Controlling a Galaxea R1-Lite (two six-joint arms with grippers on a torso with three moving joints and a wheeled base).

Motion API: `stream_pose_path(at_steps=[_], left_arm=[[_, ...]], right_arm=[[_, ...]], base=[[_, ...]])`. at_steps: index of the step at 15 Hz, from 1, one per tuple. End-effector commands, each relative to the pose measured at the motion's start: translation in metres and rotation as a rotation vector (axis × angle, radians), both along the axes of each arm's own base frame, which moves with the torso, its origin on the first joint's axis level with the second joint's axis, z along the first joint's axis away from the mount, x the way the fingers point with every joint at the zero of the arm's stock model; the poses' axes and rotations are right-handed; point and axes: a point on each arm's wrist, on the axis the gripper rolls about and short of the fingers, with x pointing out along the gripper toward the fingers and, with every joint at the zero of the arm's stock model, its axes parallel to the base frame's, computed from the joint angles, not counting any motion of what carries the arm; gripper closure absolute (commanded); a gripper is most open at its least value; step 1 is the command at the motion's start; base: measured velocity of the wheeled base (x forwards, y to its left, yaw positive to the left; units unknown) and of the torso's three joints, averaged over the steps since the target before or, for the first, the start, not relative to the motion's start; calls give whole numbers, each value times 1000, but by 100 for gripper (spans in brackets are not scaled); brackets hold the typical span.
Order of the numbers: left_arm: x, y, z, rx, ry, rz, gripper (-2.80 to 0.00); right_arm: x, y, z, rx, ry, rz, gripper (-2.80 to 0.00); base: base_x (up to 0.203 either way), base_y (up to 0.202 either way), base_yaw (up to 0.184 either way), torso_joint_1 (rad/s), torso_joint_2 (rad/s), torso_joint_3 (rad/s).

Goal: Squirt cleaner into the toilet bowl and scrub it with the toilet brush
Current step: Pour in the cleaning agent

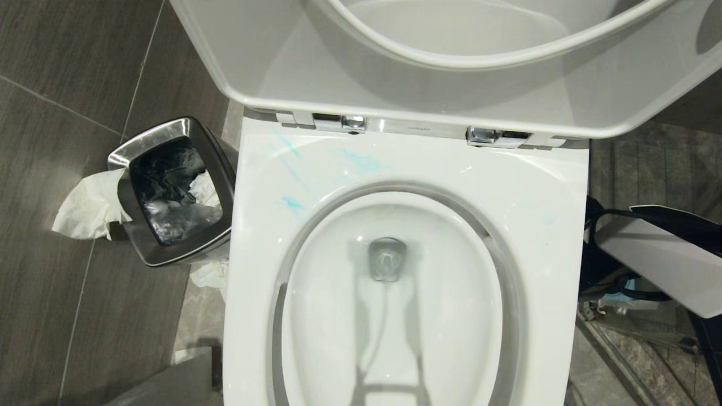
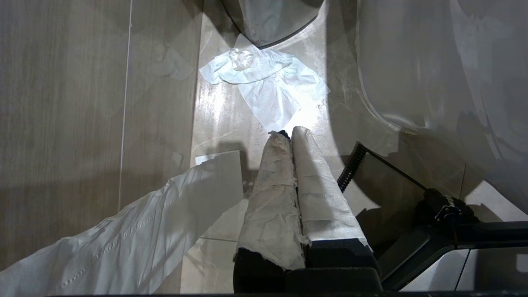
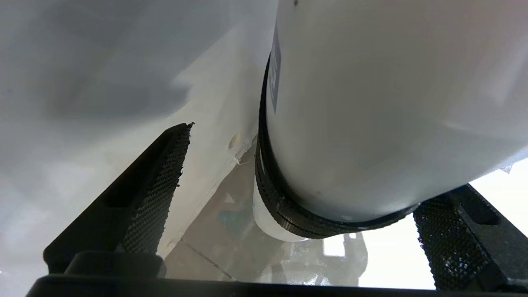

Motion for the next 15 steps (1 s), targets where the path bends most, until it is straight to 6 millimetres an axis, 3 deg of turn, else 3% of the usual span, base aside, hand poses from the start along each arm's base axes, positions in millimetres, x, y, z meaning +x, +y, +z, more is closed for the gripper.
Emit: stream_pose_path(at_steps=[1, 5, 15], left_arm=[[0, 0, 0, 0, 1, 0, 0], [0, 0, 0, 0, 1, 0, 0], [0, 0, 0, 0, 1, 0, 0]], right_arm=[[-4, 3, 13, 2, -37, 9, -280], [-1, 7, 25, 7, -81, 16, -280], [5, 11, 9, 23, -50, 30, -280]], base=[[0, 0, 0, 0, 0, 0], [0, 0, 0, 0, -8, 2], [0, 0, 0, 0, 0, 0]])
